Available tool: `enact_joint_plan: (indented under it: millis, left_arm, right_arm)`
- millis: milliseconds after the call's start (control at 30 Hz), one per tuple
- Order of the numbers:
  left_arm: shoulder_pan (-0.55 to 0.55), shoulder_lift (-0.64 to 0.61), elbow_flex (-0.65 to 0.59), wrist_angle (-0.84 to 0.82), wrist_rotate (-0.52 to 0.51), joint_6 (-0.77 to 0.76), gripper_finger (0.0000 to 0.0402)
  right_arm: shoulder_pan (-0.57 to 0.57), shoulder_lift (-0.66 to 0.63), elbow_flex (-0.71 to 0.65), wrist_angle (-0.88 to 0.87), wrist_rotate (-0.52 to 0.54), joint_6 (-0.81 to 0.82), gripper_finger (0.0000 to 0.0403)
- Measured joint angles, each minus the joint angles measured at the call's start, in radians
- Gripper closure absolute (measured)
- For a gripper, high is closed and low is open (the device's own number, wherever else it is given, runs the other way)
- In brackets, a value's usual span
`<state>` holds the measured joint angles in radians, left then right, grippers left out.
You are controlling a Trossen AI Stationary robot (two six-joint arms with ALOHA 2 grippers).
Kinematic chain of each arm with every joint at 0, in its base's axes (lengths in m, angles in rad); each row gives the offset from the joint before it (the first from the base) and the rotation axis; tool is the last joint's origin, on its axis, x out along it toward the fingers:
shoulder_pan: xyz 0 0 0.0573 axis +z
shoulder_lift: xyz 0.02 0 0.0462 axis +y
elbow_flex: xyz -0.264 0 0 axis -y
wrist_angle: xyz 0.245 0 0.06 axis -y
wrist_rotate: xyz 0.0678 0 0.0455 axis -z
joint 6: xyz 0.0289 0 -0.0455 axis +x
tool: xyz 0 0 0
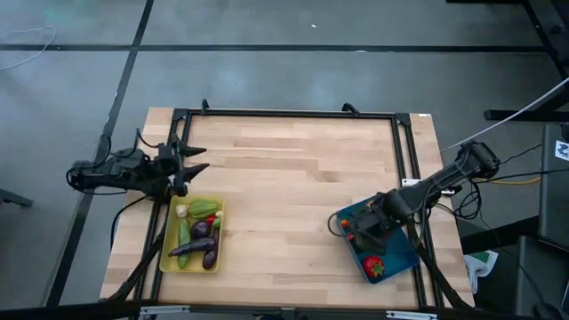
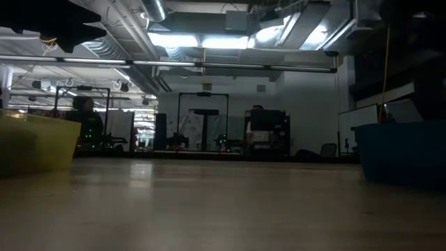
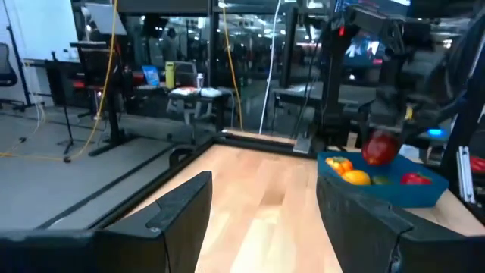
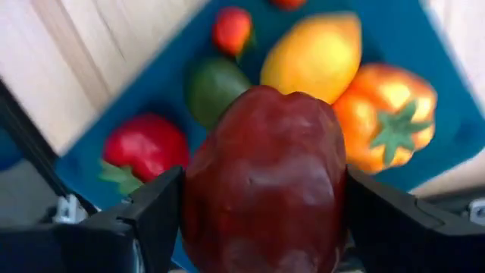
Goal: Sort produce into baskets
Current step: Put the apple into the blue bin
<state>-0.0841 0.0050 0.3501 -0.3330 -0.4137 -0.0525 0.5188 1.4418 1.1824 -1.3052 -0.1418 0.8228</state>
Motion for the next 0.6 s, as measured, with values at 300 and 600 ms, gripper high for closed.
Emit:
enact_joint_plan:
  millis: [300, 600]
  left_arm:
    - [0.0, 0.001, -0.029, -0.007, -0.005, 0.037, 0.0167]
    - [0.0, 0.001, -0.142, 0.052, -0.005, -0.004, 0.0167]
  right_arm:
    - [0.018, 0.0, -0.113, 0.001, -0.016, 0.038, 0.0102]
    - [0.018, 0.0, -0.129, 0.002, -0.008, 0.037, 0.0102]
